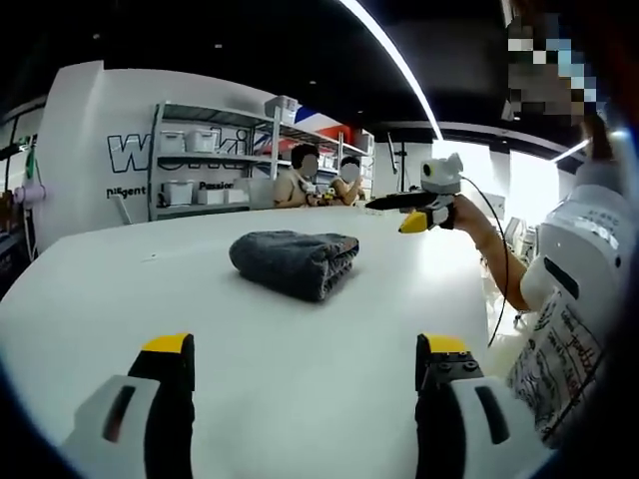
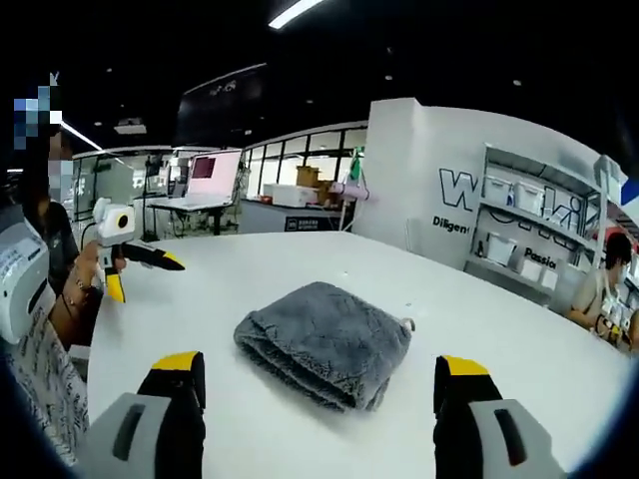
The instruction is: Fold the towel on the table until its edges align and the towel forms a compact rectangular stack.
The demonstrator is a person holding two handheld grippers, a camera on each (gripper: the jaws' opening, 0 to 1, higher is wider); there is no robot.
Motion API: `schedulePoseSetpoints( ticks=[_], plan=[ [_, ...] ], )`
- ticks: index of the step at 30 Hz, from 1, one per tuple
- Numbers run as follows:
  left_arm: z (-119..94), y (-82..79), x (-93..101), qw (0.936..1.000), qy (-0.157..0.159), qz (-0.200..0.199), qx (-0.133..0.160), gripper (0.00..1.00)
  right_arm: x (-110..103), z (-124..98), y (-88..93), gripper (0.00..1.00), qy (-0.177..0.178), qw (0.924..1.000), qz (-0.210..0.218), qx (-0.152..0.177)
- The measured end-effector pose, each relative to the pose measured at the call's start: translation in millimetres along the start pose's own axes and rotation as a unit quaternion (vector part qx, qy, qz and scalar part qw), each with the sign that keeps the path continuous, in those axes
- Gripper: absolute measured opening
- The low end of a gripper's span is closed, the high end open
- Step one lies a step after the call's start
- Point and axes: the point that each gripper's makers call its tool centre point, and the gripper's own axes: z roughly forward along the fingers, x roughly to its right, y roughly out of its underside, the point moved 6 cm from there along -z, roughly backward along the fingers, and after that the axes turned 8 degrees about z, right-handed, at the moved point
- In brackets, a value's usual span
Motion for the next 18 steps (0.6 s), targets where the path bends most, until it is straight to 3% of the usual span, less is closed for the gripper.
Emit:
schedulePoseSetpoints(
  ticks=[7,10,18],
  plan=[
    [-12.5,3.2,-12.1,0.9997,-0.026,-0.006,0.002,0.97,-25.4,-5.1,44.8,0.99,0.018,0.9984,0.039,-0.036],
    [-17.6,5.9,-18.5,0.9991,-0.04,-0.01,0.0,0.97,-31.1,-4.9,49.0,0.99,0.016,0.9973,0.052,-0.05],
    [-25.6,12.2,-29.9,0.9963,-0.083,-0.021,-0.005,0.97,-31.9,-8.6,49.6,0.99,0.074,0.9946,0.063,-0.036]
  ],
)
